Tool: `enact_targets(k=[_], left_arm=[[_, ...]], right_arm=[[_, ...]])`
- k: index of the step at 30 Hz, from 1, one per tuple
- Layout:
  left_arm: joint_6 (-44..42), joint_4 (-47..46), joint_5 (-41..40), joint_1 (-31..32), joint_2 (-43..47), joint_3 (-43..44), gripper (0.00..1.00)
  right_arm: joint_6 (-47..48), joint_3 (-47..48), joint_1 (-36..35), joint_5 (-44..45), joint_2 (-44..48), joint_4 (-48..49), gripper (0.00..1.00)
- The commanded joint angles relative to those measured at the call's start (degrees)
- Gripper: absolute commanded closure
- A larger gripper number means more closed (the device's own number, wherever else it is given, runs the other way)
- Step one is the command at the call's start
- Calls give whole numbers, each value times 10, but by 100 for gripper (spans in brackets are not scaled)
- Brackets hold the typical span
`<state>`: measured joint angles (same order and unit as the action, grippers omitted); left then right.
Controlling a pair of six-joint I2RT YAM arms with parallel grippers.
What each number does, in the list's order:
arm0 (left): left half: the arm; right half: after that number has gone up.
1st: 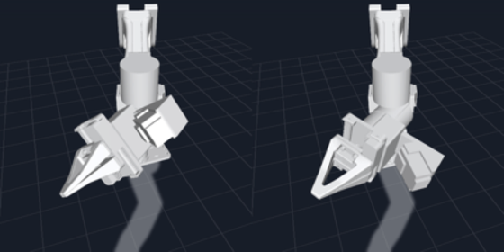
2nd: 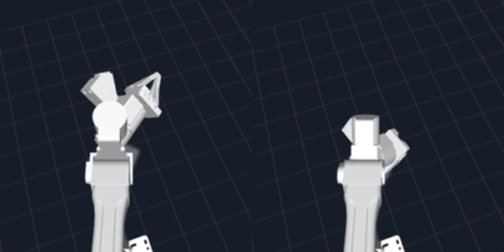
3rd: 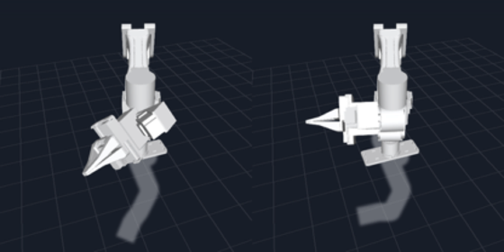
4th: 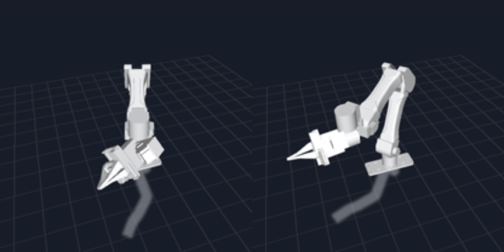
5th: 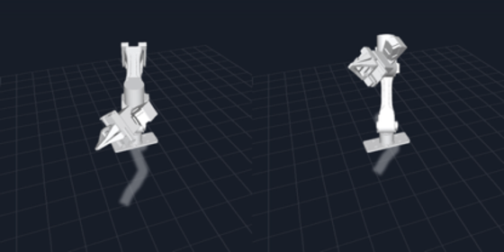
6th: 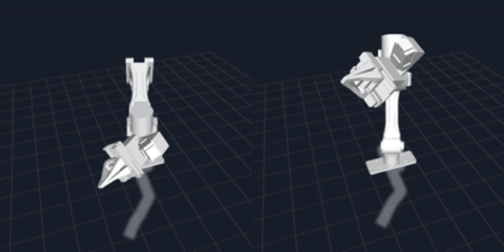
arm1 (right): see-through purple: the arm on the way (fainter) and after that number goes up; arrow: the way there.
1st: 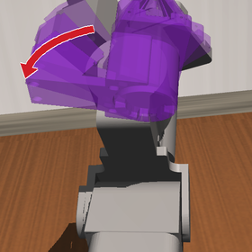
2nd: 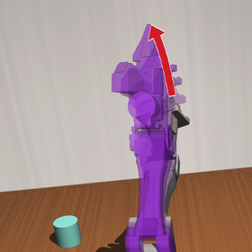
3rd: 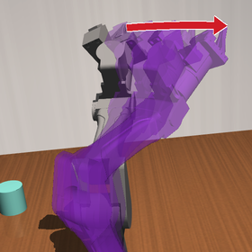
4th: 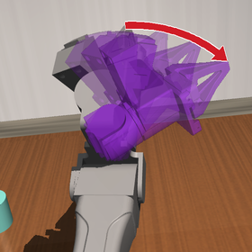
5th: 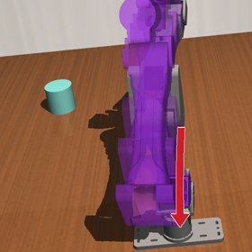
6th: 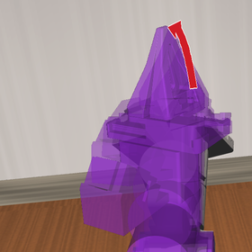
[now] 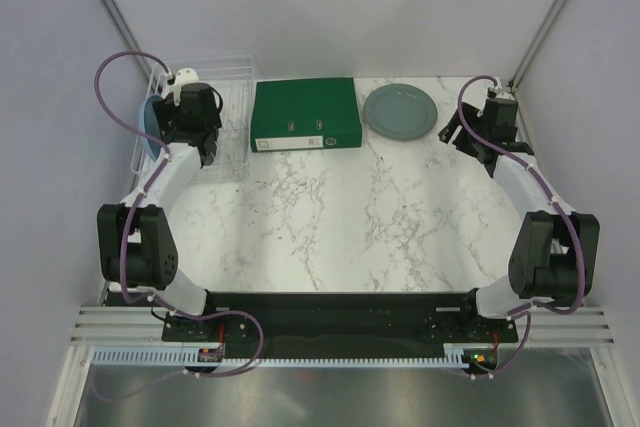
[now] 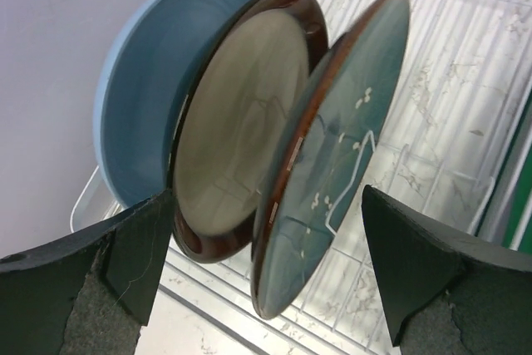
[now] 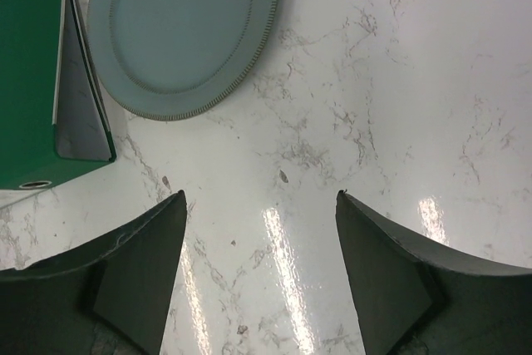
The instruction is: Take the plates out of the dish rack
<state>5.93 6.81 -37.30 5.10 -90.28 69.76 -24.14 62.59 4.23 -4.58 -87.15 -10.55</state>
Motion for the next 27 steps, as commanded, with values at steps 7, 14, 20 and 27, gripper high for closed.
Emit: enact_targets(k=[7,14,20,27], left_arm=[[5,-26,50,-25,-44,36,8],[7,-27,67,-32,-54,48,52],[21,-15,71,-33,-50,59,98],[9,-15,86,-32,-3,76,98]], right_arm=[[9,-19,-2,-23,39,-5,21],[7,-30,-2,-35,30,-4,22],[8,-39,-2,-42,30,-3,23],[11,-40,-3,-45,38,-3,23]])
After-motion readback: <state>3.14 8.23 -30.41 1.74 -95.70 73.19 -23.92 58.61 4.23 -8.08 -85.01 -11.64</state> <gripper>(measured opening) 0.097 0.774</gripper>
